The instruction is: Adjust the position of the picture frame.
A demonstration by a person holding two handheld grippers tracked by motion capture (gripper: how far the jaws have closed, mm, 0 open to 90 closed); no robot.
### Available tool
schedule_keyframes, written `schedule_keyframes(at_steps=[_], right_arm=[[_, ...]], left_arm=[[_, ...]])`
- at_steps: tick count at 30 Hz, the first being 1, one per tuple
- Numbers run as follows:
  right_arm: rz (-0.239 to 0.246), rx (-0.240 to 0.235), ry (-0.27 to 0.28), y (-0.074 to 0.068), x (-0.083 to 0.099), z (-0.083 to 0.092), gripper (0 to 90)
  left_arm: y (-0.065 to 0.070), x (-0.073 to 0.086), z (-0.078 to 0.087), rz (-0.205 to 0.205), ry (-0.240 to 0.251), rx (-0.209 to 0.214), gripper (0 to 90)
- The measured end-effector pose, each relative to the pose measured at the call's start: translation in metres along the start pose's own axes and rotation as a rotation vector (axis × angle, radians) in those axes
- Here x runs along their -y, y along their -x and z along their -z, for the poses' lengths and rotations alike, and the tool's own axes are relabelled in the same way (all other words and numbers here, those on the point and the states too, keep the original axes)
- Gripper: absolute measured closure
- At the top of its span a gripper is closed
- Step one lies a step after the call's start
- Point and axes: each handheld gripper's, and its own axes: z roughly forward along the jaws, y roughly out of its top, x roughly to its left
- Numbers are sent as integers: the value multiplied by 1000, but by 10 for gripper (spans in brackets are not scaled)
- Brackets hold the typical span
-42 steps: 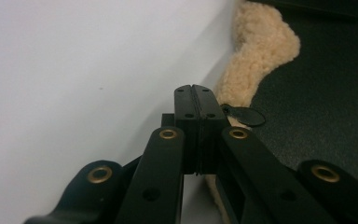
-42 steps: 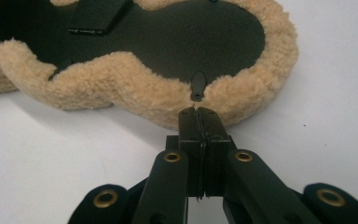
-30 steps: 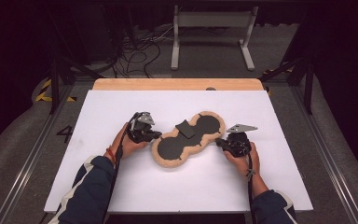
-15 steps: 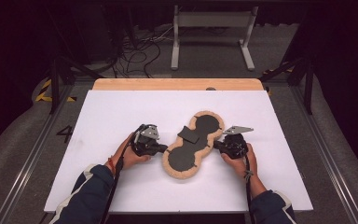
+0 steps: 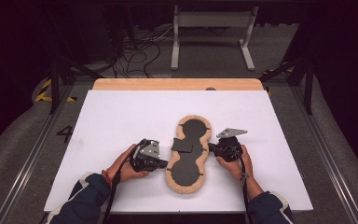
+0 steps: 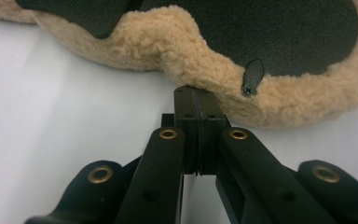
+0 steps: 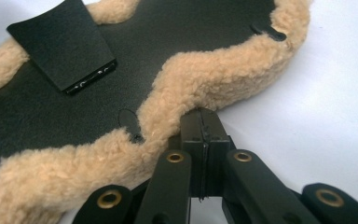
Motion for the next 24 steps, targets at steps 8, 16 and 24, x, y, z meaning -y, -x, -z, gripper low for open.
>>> schedule_keyframes(at_steps=[8, 16, 24], right_arm=[[54, 24, -12, -9, -2, -1, 900], [68, -4, -5, -8, -1, 15, 900], [107, -72, -105, -8, 0, 12, 900]], left_arm=[[11, 9, 2, 23, 41, -1, 874], [21, 15, 7, 26, 59, 0, 836], [31, 16, 7, 32, 52, -1, 875]])
